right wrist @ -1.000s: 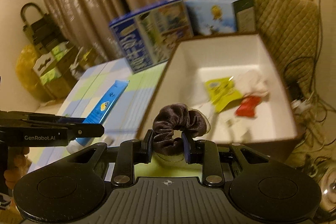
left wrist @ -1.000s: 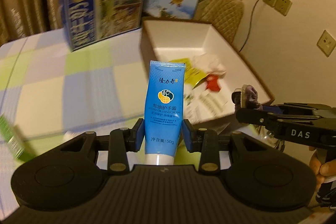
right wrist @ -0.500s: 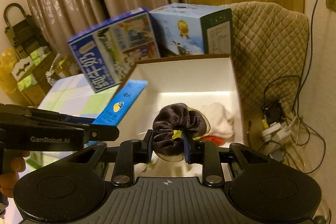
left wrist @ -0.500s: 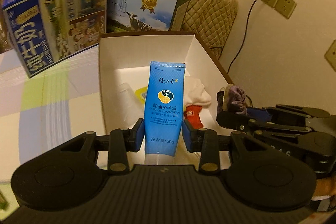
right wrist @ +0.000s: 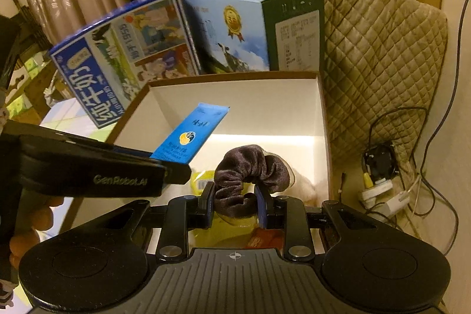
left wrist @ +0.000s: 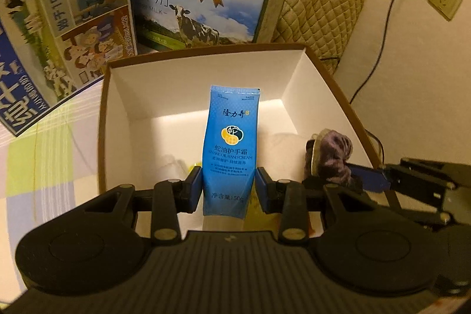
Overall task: Organize objects
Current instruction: 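Lift the tube and scrunchie and carry them toward the cardboard box, then lower the tube and scrunchie into the box and open both tools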
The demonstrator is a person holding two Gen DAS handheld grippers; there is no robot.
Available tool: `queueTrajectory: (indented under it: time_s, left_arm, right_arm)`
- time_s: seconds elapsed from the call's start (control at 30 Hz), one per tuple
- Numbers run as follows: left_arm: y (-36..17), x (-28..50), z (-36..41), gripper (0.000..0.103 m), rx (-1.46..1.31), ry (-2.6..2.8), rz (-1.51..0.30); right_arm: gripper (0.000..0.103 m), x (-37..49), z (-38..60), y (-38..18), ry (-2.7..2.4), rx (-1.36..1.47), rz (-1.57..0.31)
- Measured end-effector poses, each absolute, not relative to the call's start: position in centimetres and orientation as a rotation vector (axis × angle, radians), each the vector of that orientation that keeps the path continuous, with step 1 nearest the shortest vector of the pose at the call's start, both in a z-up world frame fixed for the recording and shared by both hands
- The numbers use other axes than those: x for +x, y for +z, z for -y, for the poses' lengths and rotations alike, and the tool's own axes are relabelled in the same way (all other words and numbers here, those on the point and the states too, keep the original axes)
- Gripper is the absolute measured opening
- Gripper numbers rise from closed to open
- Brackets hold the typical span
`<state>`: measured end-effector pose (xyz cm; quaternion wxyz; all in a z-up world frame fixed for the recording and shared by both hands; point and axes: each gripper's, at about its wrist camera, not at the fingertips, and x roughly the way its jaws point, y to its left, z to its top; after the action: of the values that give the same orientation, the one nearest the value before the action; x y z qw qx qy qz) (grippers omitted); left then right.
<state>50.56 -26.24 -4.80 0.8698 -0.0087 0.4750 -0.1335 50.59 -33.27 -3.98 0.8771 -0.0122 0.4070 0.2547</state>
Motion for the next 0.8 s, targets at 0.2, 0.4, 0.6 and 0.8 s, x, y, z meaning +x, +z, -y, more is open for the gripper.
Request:
queueTrajectory:
  time_s: [0.2,0.4,0.6,0.8]
  left_arm:
    - [-6.0,53.1,26.7,0.033,-0.052,-0.269,-1.011]
    - [-7.7,55.1,26.5,0.033,-0.102,-0.258,-1.039]
    - [-7.8,55.4,25.8,0.034,-0.111,-0.261,-1.035]
    - [-6.6,54.9,25.2,0.051,-0.07,-0.247,-1.006]
  right_arm:
    - [0.025,52.6,33.3,-4.7,0.52,-0.02,-0.856]
    - [0.025,53.7,33.2,-5.1,0.513,-0.023,-0.859]
    - [0.025,54.4,33.0,-5.4,0.517,-0.023,-0.864]
    - [0.025,54.7,32.7,-5.5,0.533,-0.007,-0.842]
